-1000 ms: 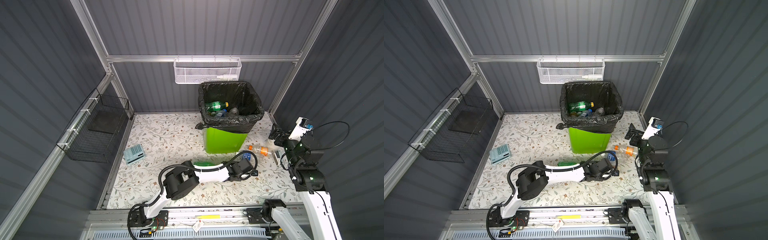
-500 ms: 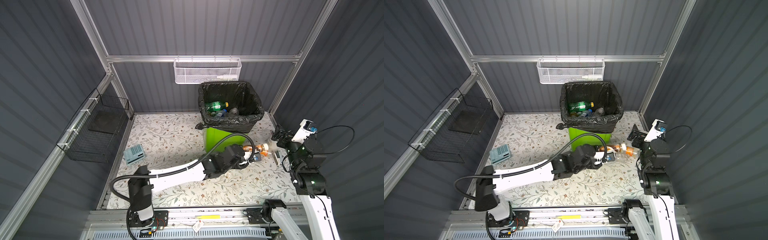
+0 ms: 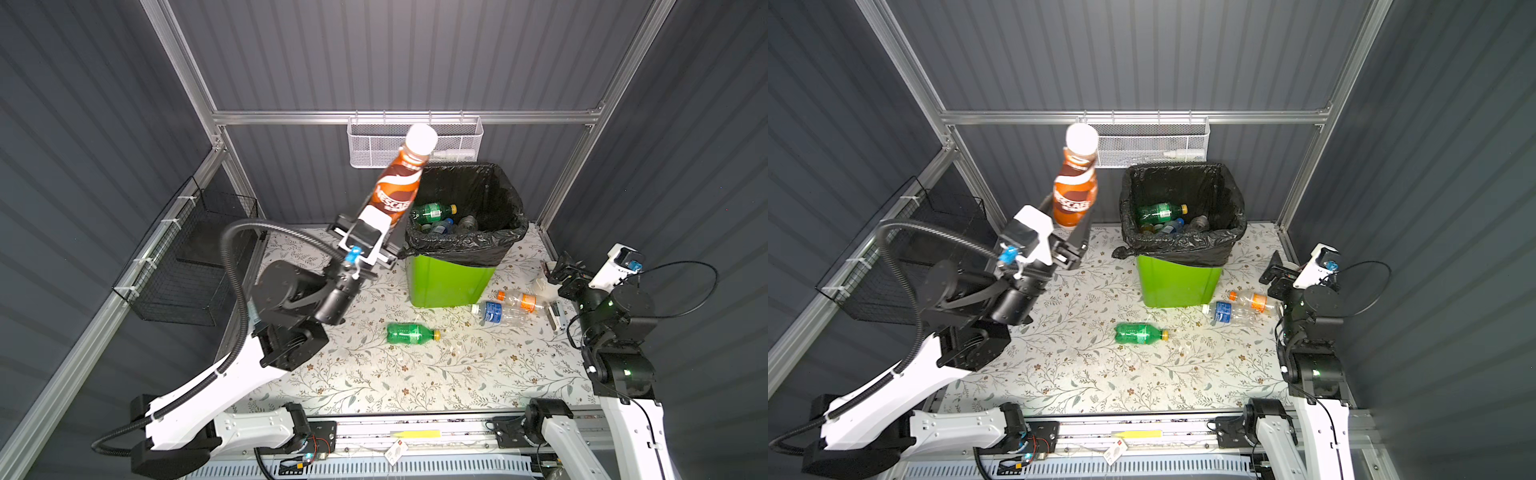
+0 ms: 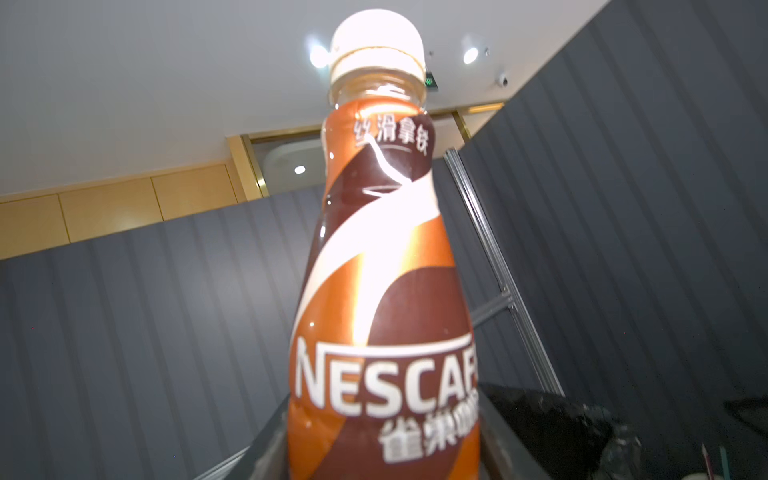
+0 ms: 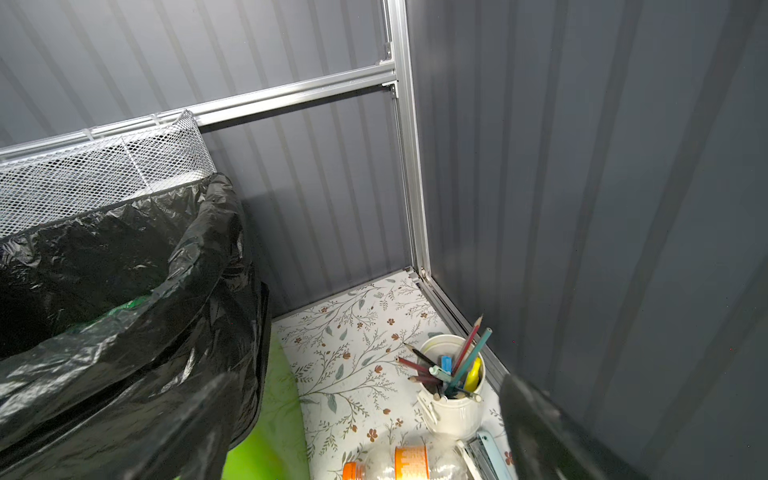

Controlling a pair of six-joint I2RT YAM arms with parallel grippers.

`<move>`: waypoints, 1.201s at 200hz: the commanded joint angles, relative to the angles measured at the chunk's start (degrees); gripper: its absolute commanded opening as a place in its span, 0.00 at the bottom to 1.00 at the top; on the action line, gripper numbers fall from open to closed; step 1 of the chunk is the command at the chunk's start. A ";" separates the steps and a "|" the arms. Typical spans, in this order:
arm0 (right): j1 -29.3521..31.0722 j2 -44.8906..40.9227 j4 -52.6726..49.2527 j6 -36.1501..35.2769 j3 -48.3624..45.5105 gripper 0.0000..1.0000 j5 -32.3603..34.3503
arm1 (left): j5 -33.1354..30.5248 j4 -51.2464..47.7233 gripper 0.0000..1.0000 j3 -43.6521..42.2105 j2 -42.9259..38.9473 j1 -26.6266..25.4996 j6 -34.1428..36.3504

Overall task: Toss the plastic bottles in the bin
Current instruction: 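Open the left gripper to drop the Nescafe bottle into the bin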

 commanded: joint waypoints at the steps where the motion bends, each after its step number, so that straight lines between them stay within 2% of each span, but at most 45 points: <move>1: -0.29 -0.46 1.19 1.35 -0.46 0.99 -1.04 | 3.19 4.27 0.49 0.53 4.35 1.91 -2.41; 12: -0.29 -0.48 1.17 1.67 -0.52 0.99 -1.50 | 6.64 0.25 0.50 3.53 8.44 6.61 -10.02; 25: -0.29 -0.46 1.23 2.34 -0.78 0.99 -2.25 | 16.96 -9.55 0.53 11.10 16.66 14.44 -23.56; 32: -0.29 -0.48 1.26 2.99 -1.02 0.99 -2.65 | 22.15 -16.47 0.57 17.61 22.89 16.85 -27.80; 41: -0.29 -0.70 1.09 3.81 -1.45 0.99 -3.04 | 25.60 -29.23 0.64 29.08 31.50 17.39 -28.55; 55: -0.29 -1.71 0.94 4.35 -2.38 0.99 -3.08 | 26.93 -47.92 0.85 49.02 44.68 17.40 -28.74; 62: -0.29 -2.64 0.83 4.15 -2.91 0.99 -2.35 | 26.35 -52.93 0.91 56.60 48.44 17.40 -28.50; 70: -0.29 -3.63 0.63 3.72 -3.41 0.99 -1.07 | 25.53 -54.71 0.99 59.50 49.26 17.39 -28.10; 75: -0.29 -4.24 0.36 3.37 -3.68 0.99 -0.10 | 24.95 -52.56 1.00 57.84 47.84 17.43 -27.81; 84: -0.29 -5.28 -0.02 2.64 -3.95 0.99 1.41 | 23.52 -44.15 1.00 49.72 42.51 17.41 -27.50; 100: -0.38 -6.28 -0.34 2.20 -4.37 0.99 1.98 | 19.83 -24.86 1.00 29.44 31.51 17.39 -27.25; 111: -0.38 -6.42 -0.38 2.50 -4.59 0.99 1.70 | 17.74 -19.30 1.00 22.82 27.26 17.39 -26.42; 134: -0.38 -5.57 0.21 3.62 -4.76 0.99 -0.07 | 12.76 -21.01 1.00 20.90 23.85 17.39 -25.37; 160: -0.38 -4.53 1.09 4.10 -4.67 0.99 -3.33 | 7.87 -17.85 1.00 14.44 19.59 17.41 -24.15; 207: 0.71 -1.84 2.15 4.57 -6.48 0.99 -18.72 | -4.68 -15.03 1.00 3.57 14.23 17.69 -23.53; 223: 4.88 -0.91 2.77 3.85 -7.75 0.99 -18.83 | -8.67 -17.92 1.00 1.66 13.91 18.60 -25.46; 240: 13.66 0.20 3.78 0.23 -8.75 0.99 -13.35 | -11.62 -20.71 1.00 -0.70 13.35 20.61 -29.11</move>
